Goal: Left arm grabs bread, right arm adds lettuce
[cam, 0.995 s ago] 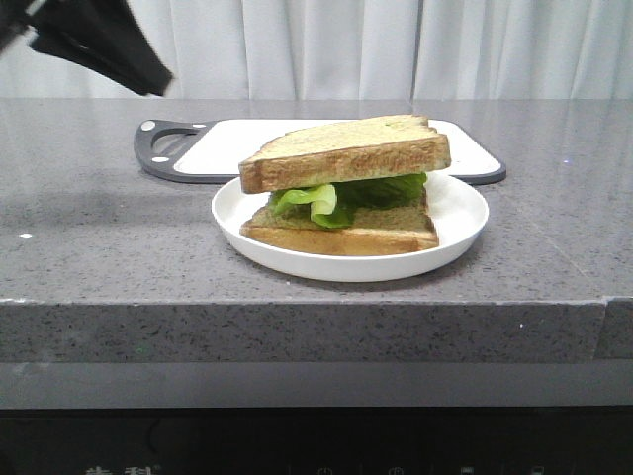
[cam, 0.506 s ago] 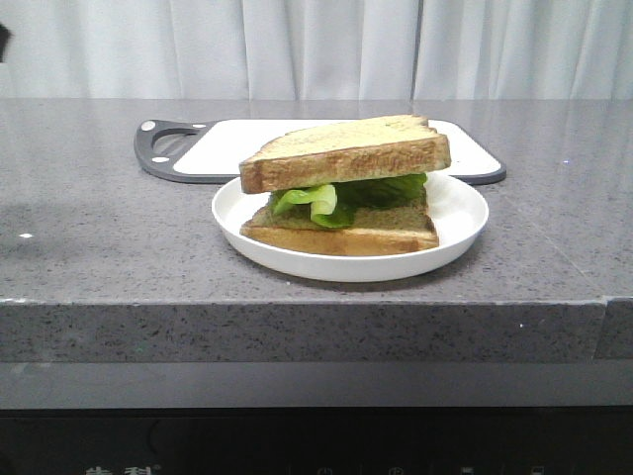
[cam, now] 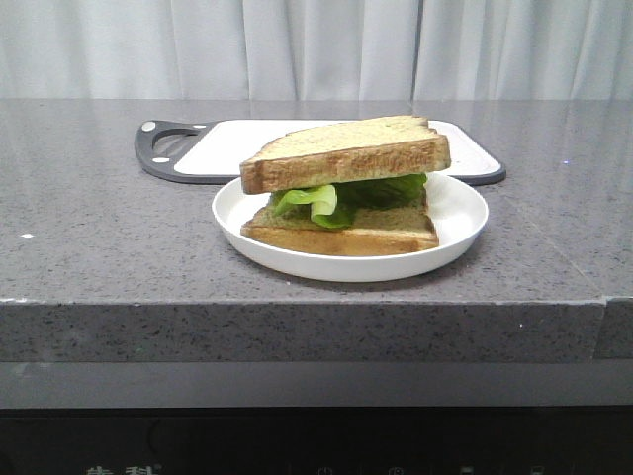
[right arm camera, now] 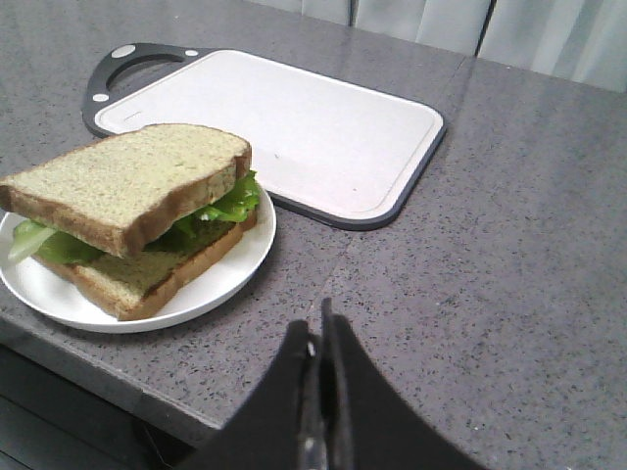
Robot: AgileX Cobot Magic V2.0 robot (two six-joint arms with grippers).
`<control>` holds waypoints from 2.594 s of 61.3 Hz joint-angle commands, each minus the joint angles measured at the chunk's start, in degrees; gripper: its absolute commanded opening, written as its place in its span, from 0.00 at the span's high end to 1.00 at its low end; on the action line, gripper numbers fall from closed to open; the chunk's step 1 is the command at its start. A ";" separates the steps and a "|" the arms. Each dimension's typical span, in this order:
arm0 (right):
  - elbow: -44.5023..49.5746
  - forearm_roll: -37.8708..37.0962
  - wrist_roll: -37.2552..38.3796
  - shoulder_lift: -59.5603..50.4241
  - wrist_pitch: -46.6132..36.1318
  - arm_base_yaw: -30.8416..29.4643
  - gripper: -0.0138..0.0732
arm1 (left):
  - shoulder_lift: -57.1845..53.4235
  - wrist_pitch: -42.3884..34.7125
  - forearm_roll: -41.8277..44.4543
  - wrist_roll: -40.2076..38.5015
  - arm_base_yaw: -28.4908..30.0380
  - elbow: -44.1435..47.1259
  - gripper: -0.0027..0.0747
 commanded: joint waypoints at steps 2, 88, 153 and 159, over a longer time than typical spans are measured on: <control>-1.38 0.06 -0.23 0.34 -5.03 -0.32 0.90 | -3.24 -6.53 -0.46 -0.53 -0.06 -0.07 0.99; -1.38 0.11 -0.23 0.34 -5.17 -0.32 0.90 | -20.27 -6.10 16.48 -11.58 7.85 13.95 0.99; -1.38 0.11 -0.23 0.34 -5.11 -0.32 0.90 | -25.96 -5.04 15.16 -11.58 14.12 23.35 0.99; -1.38 0.11 -0.23 0.34 -5.11 -0.32 0.90 | -25.96 -5.04 15.16 -11.58 14.12 23.35 0.99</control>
